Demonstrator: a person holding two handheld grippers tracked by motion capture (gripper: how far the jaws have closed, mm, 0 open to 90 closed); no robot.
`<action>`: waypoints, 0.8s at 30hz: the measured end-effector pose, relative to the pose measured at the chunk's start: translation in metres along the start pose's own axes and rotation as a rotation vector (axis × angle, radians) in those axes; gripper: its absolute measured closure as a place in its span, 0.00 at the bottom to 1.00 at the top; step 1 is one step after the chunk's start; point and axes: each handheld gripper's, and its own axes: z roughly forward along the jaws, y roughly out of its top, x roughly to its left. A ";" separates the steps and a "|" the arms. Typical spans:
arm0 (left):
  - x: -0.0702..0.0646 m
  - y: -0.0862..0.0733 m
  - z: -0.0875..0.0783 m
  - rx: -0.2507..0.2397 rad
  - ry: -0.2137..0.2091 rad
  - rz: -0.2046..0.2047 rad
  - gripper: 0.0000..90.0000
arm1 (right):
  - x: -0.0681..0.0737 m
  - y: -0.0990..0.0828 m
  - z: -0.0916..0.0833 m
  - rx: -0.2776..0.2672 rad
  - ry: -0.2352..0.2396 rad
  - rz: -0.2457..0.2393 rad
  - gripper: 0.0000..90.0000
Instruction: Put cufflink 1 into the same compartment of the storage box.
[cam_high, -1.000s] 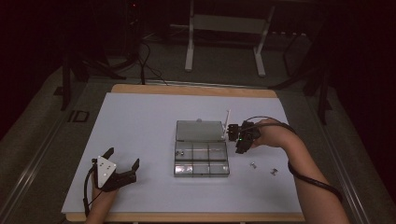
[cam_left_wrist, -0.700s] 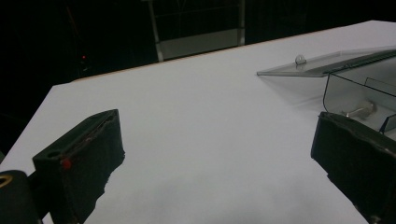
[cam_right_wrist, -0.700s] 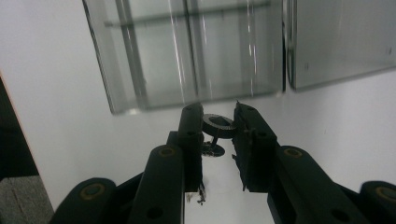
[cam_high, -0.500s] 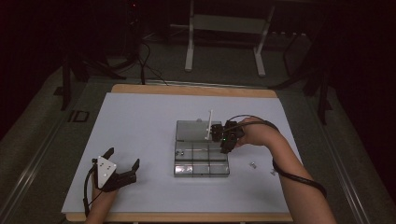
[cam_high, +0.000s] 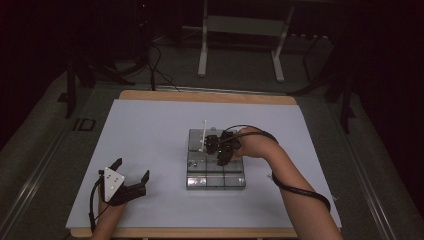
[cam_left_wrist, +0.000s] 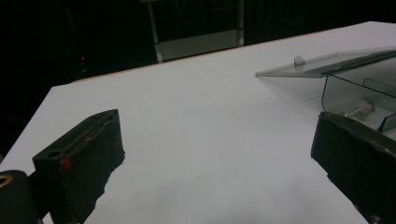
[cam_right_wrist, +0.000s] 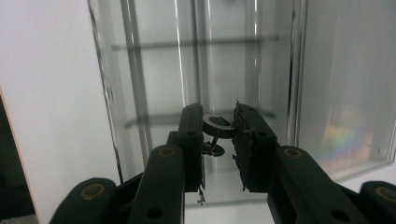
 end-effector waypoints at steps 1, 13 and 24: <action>0.000 0.000 0.000 0.000 0.000 0.000 0.04 | 0.001 0.004 0.001 -0.001 0.002 0.001 0.81; 0.000 0.000 0.000 0.000 -0.003 0.000 0.04 | 0.000 0.034 0.008 -0.061 0.012 0.048 0.81; 0.000 0.000 0.000 -0.001 -0.004 0.000 0.04 | -0.007 0.044 0.030 -0.126 0.015 0.139 0.81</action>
